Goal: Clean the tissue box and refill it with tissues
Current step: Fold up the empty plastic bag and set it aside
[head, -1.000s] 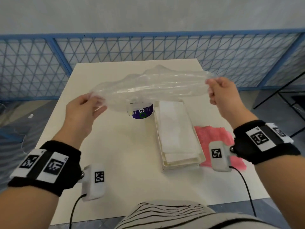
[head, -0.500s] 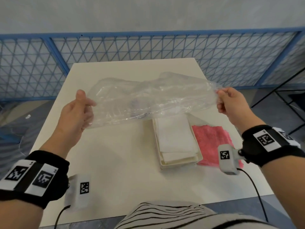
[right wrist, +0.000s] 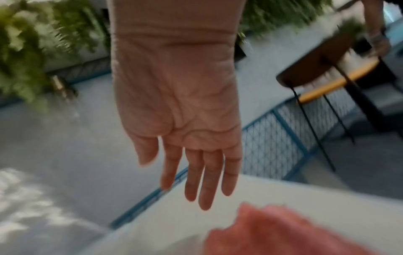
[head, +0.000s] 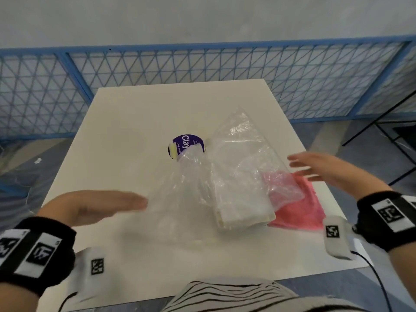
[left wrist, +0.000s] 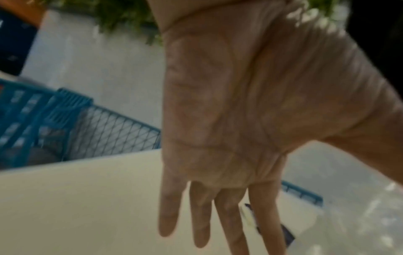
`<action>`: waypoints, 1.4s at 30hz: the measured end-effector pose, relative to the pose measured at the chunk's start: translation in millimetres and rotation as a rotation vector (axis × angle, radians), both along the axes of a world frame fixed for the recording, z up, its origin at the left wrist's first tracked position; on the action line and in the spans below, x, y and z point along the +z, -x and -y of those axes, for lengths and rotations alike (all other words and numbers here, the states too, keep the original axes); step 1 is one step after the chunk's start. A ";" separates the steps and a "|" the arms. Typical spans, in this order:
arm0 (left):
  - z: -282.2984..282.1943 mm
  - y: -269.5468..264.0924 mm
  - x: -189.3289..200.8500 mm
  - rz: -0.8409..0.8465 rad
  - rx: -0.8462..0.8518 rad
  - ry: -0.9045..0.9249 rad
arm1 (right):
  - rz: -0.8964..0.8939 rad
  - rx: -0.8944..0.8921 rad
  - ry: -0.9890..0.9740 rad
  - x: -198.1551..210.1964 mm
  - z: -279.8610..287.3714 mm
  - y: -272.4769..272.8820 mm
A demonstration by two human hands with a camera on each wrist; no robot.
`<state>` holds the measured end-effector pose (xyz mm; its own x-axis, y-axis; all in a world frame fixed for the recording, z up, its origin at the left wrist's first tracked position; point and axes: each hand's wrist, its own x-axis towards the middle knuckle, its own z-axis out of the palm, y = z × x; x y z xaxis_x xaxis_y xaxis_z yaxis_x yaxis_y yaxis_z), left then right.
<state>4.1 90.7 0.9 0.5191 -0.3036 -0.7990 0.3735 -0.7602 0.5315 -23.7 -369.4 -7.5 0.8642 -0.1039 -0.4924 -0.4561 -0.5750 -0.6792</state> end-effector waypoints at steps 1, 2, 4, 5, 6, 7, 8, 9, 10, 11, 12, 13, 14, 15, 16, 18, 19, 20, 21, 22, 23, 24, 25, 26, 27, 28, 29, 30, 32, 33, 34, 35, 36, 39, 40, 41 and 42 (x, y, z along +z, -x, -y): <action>9.1 -3.9 0.6 0.062 0.121 0.086 | 0.055 -0.059 -0.121 2.3 -7.3 -5.3; 20.6 -7.1 2.2 0.112 0.215 0.159 | 0.098 -0.077 -0.180 5.9 -16.1 -10.3; 47.2 -15.0 6.5 0.185 0.295 0.229 | 0.184 -0.052 -0.211 13.5 -34.6 -20.5; 62.3 -16.9 12.1 0.234 0.289 0.244 | 0.229 -0.030 -0.214 17.7 -43.6 -25.5; 74.9 -18.6 17.1 0.296 0.277 0.247 | 0.268 0.003 -0.207 22.1 -53.0 -29.6; 86.0 -20.0 21.5 0.363 0.262 0.236 | 0.302 0.035 -0.197 26.1 -61.2 -32.9; 95.5 -21.4 25.2 0.411 0.250 0.231 | 0.335 0.067 -0.183 29.8 -69.3 -35.5; 103.1 -22.7 27.6 0.432 0.230 0.236 | 0.370 0.093 -0.166 33.2 -77.1 -36.7; 109.3 -22.7 30.3 0.437 0.214 0.248 | 0.410 0.113 -0.160 35.3 -82.6 -38.0; 114.2 -21.3 33.2 0.433 0.209 0.270 | 0.461 0.113 -0.177 38.1 -87.0 -38.0; 118.5 -19.2 37.2 0.434 0.219 0.295 | 0.523 0.105 -0.218 42.3 -90.7 -37.1; 120.3 -17.0 42.0 0.466 0.230 0.317 | 0.598 0.098 -0.276 47.7 -92.6 -34.9; 120.6 -15.4 48.1 0.529 0.231 0.324 | 0.678 0.098 -0.343 54.9 -93.4 -31.4; 119.9 -14.2 56.0 0.622 0.222 0.312 | 0.752 0.095 -0.395 62.8 -92.4 -28.1; 117.3 -13.3 65.7 0.720 0.218 0.312 | 0.819 0.093 -0.432 72.5 -91.2 -23.8; 111.5 -8.8 90.1 0.857 0.232 0.391 | 0.958 0.083 -0.479 93.8 -87.7 -15.1; 107.3 -6.8 101.6 0.908 0.245 0.447 | 1.034 0.081 -0.502 104.3 -85.5 -10.7; 102.9 -5.1 111.2 0.963 0.256 0.499 | 1.107 0.090 -0.515 113.9 -82.8 -6.4; 98.9 -3.1 118.7 1.029 0.259 0.549 | 1.172 0.108 -0.508 122.3 -81.0 -2.0; 95.2 -1.8 123.9 1.110 0.252 0.603 | 1.231 0.121 -0.473 128.8 -79.2 1.1; 91.3 -1.1 126.6 1.197 0.241 0.654 | 1.290 0.119 -0.419 133.0 -77.3 3.2; 88.3 -0.9 126.8 1.293 0.226 0.681 | 1.345 0.113 -0.352 134.5 -74.7 4.5; 86.1 -1.3 125.0 1.391 0.209 0.669 | 1.389 0.101 -0.286 132.7 -70.9 3.9; 83.7 -2.7 120.8 1.476 0.199 0.634 | 1.414 0.082 -0.229 128.6 -67.5 2.5; 81.2 -5.2 113.7 1.529 0.210 0.601 | 1.419 0.048 -0.189 122.0 -64.3 0.4; 77.5 -8.8 103.5 1.538 0.253 0.578 | 1.410 0.006 -0.169 113.1 -61.7 -1.7; 75.1 -11.0 92.4 1.503 0.312 0.566 | 1.386 -0.025 -0.171 102.7 -60.9 -2.8; 73.4 -13.2 79.9 1.442 0.364 0.554 | 1.343 -0.035 -0.186 90.8 -60.8 -3.0; 79.2 -12.4 53.8 1.280 0.390 0.519 | 1.197 0.005 -0.215 63.5 -67.4 0.0; 86.7 -10.5 41.8 1.198 0.371 0.500 | 1.110 0.038 -0.238 48.5 -71.6 2.6; 95.6 -9.3 30.2 1.120 0.357 0.475 | 1.021 0.065 -0.276 34.0 -76.0 5.7; 104.9 -8.7 20.0 1.043 0.356 0.443 | 0.940 0.085 -0.319 21.5 -80.7 8.9; 113.8 -9.1 10.0 0.967 0.362 0.393 | 0.872 0.090 -0.361 13.0 -85.9 12.7; 131.7 -15.1 -13.9 0.805 0.339 0.259 | 0.761 0.045 -0.463 0.3 -95.6 22.9; 135.0 -18.3 -20.2 0.777 0.336 0.237 | 0.730 0.031 -0.479 -0.4 -97.5 26.1; 137.9 -21.6 -25.5 0.766 0.341 0.221 | 0.701 0.025 -0.495 -0.2 -98.9 29.2; 140.2 -25.0 -29.1 0.764 0.358 0.214 | 0.673 0.025 -0.517 0.0 -99.5 32.2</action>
<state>29.1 -49.5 -28.2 0.9828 -0.1233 -0.1372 0.0537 -0.5204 0.8522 -56.0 -269.8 -7.6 0.9889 0.0161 0.1474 0.1482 -0.1218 -0.9814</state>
